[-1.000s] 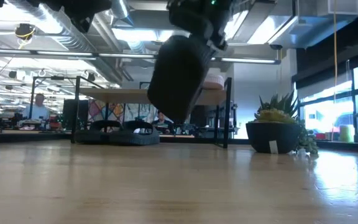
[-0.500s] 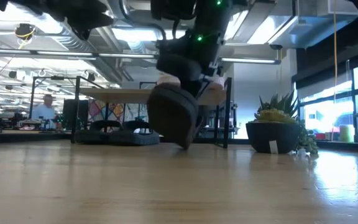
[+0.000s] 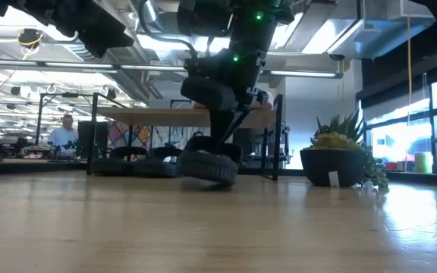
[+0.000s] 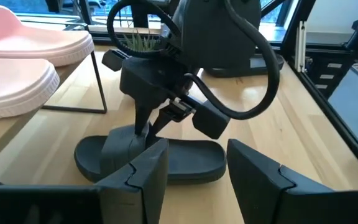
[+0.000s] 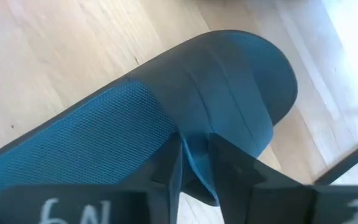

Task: Pick and place slides into the shelf
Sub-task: Put the black slide under the shelf

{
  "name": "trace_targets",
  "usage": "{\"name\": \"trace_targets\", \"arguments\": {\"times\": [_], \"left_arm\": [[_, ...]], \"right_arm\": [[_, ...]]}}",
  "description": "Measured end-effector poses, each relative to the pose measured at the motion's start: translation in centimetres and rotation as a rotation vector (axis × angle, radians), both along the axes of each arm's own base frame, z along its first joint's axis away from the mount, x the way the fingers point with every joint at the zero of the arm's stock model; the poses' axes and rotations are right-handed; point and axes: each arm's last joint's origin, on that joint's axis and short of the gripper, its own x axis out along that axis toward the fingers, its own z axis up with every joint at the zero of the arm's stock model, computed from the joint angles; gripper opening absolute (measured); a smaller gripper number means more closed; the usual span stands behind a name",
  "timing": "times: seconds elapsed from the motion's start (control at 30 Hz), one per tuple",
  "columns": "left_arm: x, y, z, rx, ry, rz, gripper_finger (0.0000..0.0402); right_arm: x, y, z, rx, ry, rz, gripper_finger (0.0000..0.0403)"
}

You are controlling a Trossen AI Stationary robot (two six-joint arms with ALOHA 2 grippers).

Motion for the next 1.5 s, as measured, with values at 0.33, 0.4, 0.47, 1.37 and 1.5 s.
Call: {"name": "trace_targets", "arguments": {"times": [0.33, 0.4, 0.47, 1.37, 1.5], "left_arm": [[0.0, 0.0, 0.0, 0.015, 0.001, -0.013, 0.0156], [0.0, -0.1, 0.0, 0.007, 0.001, -0.033, 0.0156], [0.0, -0.2, 0.0, -0.003, 0.001, -0.055, 0.0156], [4.0, -5.6, -1.8, -0.146, -0.036, -0.263, 0.0156], [5.2, -6.4, -3.3, -0.159, 0.009, -0.254, 0.0156]], "right_arm": [[0.0, 0.0, 0.0, 0.008, 0.0, 0.001, 0.0176], [0.0, 0.0, 0.1, 0.023, -0.002, 0.006, 0.0195], [0.0, 0.1, 0.1, 0.034, 0.002, 0.009, 0.0212], [-6.0, 9.2, 17.3, 0.03, -0.025, 0.389, 0.0236], [-5.8, 11.6, 18.3, 0.082, -0.161, 0.479, 0.0236]]}}
